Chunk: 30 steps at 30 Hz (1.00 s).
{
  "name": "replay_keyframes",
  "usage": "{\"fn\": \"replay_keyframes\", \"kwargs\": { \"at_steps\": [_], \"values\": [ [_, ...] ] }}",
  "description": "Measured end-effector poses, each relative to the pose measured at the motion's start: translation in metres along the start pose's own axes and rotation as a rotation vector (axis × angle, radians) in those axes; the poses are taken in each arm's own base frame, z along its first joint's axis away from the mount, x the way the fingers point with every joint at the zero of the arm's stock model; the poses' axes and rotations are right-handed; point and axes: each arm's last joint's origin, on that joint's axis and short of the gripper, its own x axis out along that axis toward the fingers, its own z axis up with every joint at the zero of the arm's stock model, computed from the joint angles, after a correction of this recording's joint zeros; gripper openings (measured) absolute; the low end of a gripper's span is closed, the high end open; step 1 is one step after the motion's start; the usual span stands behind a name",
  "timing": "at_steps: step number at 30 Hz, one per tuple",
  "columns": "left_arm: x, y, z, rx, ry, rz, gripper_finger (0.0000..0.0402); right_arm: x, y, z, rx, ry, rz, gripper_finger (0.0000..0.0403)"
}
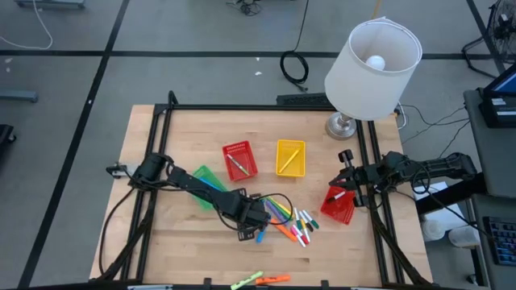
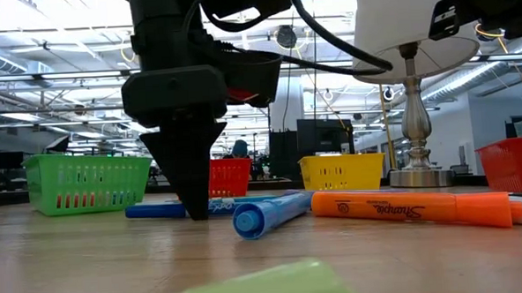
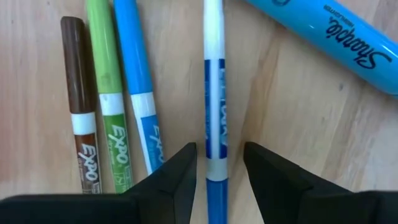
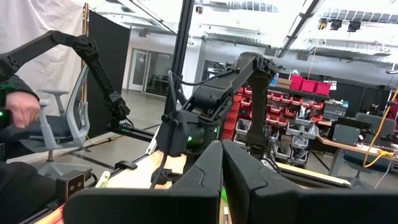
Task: Pick & Place Markers
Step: Put the dark blue marker pen into the left red bin
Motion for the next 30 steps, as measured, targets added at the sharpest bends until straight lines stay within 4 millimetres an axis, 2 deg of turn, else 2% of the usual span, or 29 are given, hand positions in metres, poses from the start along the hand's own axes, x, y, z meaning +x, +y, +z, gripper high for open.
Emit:
{"fn": "replay_keyframes", "kwargs": {
  "at_steps": [5,12,19,25,30],
  "values": [
    [0.005,-0.001,0.0,0.002,0.012,-0.004,0.0131,0.0,0.0,0.0,0.0,0.0,0.0,0.0],
    [0.006,-0.002,-0.001,-0.009,0.032,-0.048,0.0024,0.0,0.0,0.0,0.0,0.0,0.0,0.0],
    [0.0,-0.003,-0.005,0.004,0.04,-0.031,0.0026,0.0,0.0,0.0,0.0,0.0,0.0,0.0],
    [-0.021,0.0,-0.006,0.005,0.002,-0.018,0.0025,0.0,0.0,0.0,0.0,0.001,0.0,0.0],
    [-0.047,0.004,-0.005,-0.003,-0.068,-0.017,0.0024,0.0,0.0,0.0,0.0,0.0,0.0,0.0]
  ]
}}
